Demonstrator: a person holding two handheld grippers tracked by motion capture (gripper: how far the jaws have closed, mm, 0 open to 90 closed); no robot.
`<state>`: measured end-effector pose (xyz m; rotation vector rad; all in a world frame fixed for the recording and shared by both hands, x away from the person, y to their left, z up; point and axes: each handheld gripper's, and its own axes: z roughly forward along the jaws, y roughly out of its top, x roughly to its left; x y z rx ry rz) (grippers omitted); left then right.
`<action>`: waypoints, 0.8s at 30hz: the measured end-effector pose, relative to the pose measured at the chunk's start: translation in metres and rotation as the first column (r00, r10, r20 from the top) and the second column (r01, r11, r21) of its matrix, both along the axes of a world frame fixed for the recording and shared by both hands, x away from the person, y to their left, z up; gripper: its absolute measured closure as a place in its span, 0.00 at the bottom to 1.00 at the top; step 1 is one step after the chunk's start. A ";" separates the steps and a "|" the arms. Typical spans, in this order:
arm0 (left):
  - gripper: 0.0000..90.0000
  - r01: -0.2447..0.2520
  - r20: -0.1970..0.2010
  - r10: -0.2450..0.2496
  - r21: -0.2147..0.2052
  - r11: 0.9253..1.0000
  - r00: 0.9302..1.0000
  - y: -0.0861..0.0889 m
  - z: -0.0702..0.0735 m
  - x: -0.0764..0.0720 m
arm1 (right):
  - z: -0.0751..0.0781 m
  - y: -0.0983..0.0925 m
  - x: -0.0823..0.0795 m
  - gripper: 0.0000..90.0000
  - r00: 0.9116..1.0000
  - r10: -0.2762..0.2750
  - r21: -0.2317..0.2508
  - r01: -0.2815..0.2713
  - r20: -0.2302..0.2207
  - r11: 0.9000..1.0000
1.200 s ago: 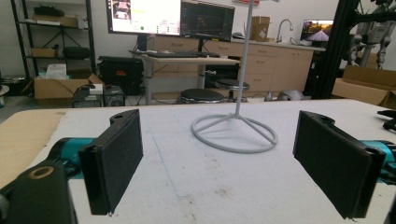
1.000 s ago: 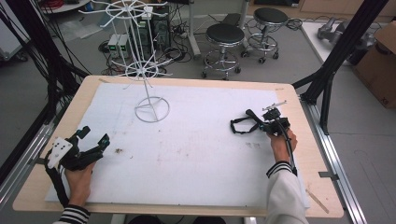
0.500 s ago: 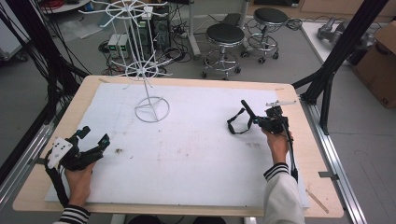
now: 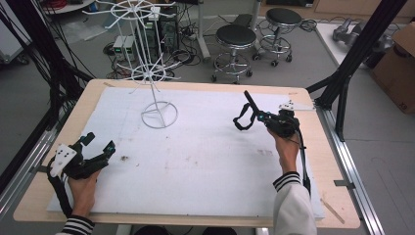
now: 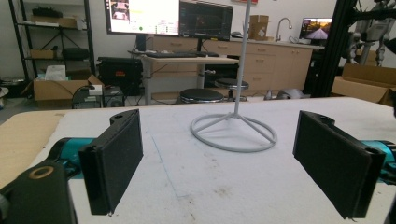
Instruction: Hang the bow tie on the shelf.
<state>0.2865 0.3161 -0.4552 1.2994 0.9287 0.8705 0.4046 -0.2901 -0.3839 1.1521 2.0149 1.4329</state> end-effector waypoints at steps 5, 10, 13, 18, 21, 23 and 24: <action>0.18 0.001 0.001 -0.001 0.005 1.000 1.000 0.000 0.000 0.000 | 0.003 0.000 -0.003 0.94 0.998 0.029 0.079 -0.033 0.047 0.996; 0.18 0.001 0.000 -0.001 0.007 1.000 1.000 0.000 0.000 0.000 | 0.004 0.002 -0.005 0.94 0.997 0.046 0.104 -0.053 0.065 0.993; 0.18 0.003 0.001 -0.003 0.008 1.000 1.000 -0.001 0.000 0.000 | 0.006 0.007 -0.006 0.95 0.995 0.057 0.111 -0.066 0.084 0.992; 0.18 0.003 0.001 -0.003 0.009 1.000 1.000 -0.001 0.000 0.000 | 0.008 0.013 -0.007 0.95 0.992 0.077 0.107 -0.088 0.102 0.990; 0.18 0.003 0.001 -0.003 0.008 1.000 1.000 -0.001 0.000 0.000 | 0.012 0.018 -0.007 0.95 0.990 0.082 0.114 -0.094 0.112 0.989; 0.18 0.003 0.001 -0.003 0.007 1.000 1.000 -0.001 0.000 0.000 | 0.016 0.023 -0.007 0.95 0.989 0.084 0.114 -0.098 0.122 0.989; 0.18 0.003 0.001 -0.003 0.008 1.000 1.000 0.000 0.000 0.000 | 0.018 0.026 -0.008 0.95 0.986 0.088 0.113 -0.105 0.141 0.988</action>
